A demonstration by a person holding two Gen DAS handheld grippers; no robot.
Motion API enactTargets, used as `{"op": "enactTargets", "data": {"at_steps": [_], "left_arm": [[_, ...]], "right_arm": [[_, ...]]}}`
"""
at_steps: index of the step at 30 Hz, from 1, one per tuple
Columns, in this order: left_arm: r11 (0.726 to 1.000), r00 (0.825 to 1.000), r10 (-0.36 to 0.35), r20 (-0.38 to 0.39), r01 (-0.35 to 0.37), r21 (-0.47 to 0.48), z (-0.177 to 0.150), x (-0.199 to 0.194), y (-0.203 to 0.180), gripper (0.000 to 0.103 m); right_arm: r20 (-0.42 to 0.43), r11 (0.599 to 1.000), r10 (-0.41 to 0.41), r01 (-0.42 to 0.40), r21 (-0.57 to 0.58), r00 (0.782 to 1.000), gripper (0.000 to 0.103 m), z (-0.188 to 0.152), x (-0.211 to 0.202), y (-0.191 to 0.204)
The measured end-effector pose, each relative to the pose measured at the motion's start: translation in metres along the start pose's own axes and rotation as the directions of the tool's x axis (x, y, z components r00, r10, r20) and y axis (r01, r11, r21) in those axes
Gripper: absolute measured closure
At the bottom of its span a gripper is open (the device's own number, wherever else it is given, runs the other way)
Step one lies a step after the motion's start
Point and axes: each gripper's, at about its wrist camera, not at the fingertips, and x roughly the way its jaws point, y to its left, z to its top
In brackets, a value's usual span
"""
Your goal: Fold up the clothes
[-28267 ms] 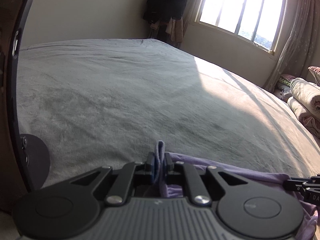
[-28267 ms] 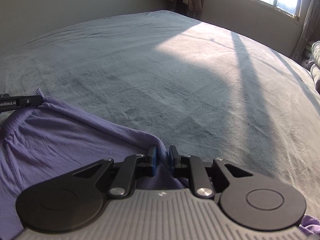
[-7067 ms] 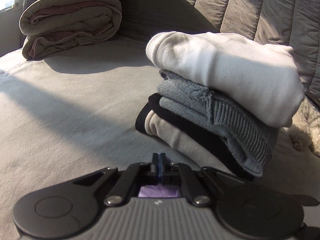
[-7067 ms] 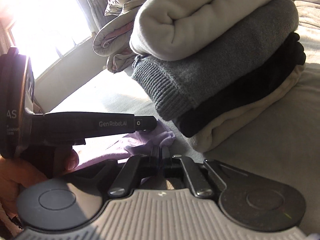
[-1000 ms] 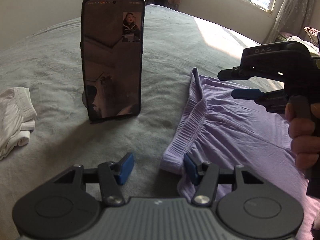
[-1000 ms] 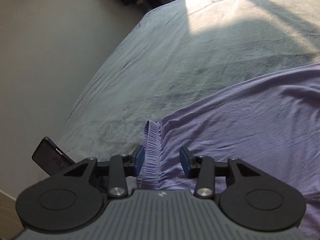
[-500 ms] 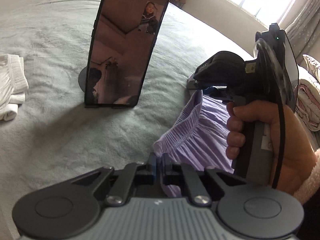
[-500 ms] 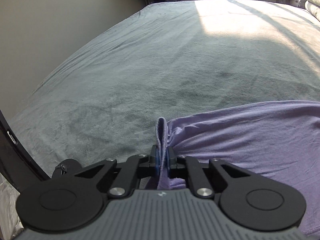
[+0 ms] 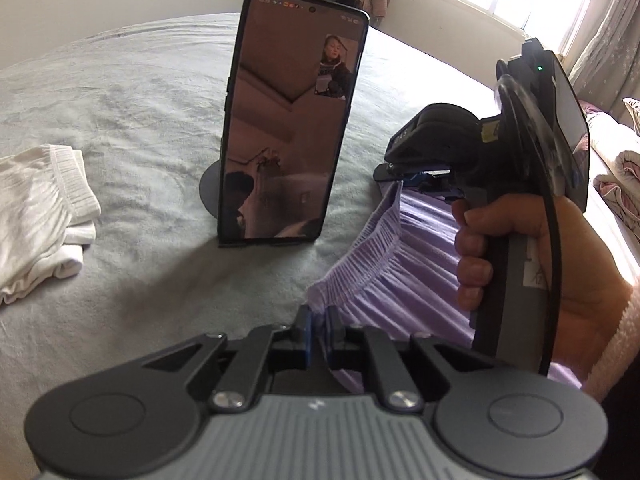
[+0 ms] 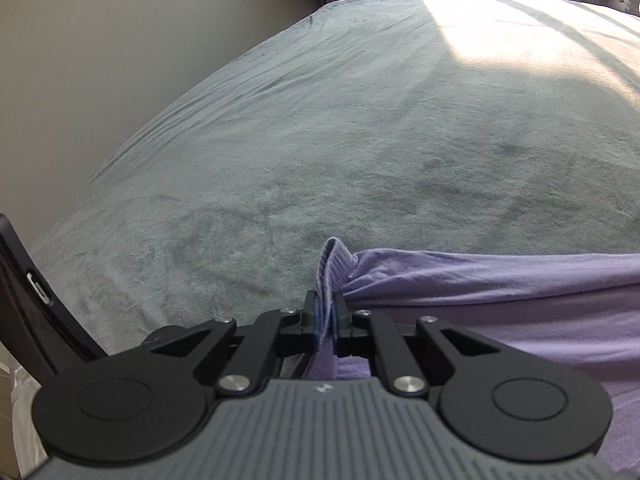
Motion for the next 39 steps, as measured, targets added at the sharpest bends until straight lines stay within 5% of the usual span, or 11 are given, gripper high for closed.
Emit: {"op": "enactTargets", "data": {"at_steps": [4,7,11,16,22,26,33,34,35,36,39], "left_arm": [[1.000,1.000,0.004,0.027,-0.004,-0.007,0.002,-0.006,-0.003,0.083],[0.999,0.992,0.043,0.119,-0.045,0.010,0.003,-0.019,-0.011,0.075],[0.996,0.978,-0.003,0.207,-0.015,0.088,0.003,-0.031,-0.030,0.069],[0.960,0.979,-0.140,0.146,0.098,0.263,-0.009,-0.028,-0.064,0.069],[0.867,0.958,-0.284,0.028,0.244,0.435,-0.036,-0.026,-0.099,0.069],[0.780,0.932,-0.357,-0.059,0.332,0.530,-0.056,-0.023,-0.117,0.069],[0.631,0.888,-0.403,-0.221,0.445,0.635,-0.088,-0.027,-0.143,0.069],[0.613,0.885,-0.395,-0.248,0.455,0.646,-0.092,-0.026,-0.145,0.069],[0.596,0.885,-0.378,-0.272,0.457,0.660,-0.096,-0.024,-0.147,0.069],[0.574,0.886,-0.362,-0.290,0.457,0.680,-0.100,-0.023,-0.149,0.069],[0.510,0.872,-0.349,-0.344,0.485,0.710,-0.104,-0.027,-0.151,0.070]], "right_arm": [[-0.020,1.000,0.009,-0.009,-0.015,1.000,0.083,0.003,-0.007,-0.002],[-0.022,0.999,0.048,-0.048,-0.007,0.999,0.057,0.007,-0.029,-0.014],[-0.003,0.998,0.058,-0.058,-0.025,0.998,0.055,0.008,-0.072,-0.043],[0.015,0.998,-0.014,0.015,-0.058,1.000,0.055,-0.003,-0.132,-0.096],[0.018,0.994,-0.096,0.097,-0.054,0.995,0.055,-0.041,-0.194,-0.164],[0.011,0.996,-0.093,0.093,-0.016,0.996,0.055,-0.069,-0.221,-0.200],[-0.046,1.000,-0.012,0.013,0.027,0.999,0.060,-0.088,-0.197,-0.212],[-0.058,1.000,-0.012,0.013,0.023,0.998,0.066,-0.090,-0.189,-0.210],[-0.066,1.000,-0.020,0.021,0.015,0.998,0.091,-0.091,-0.183,-0.208],[-0.069,0.999,-0.046,0.046,0.007,0.997,0.102,-0.091,-0.177,-0.207],[-0.058,0.995,-0.102,0.103,0.007,0.993,0.102,-0.085,-0.172,-0.207]]}}
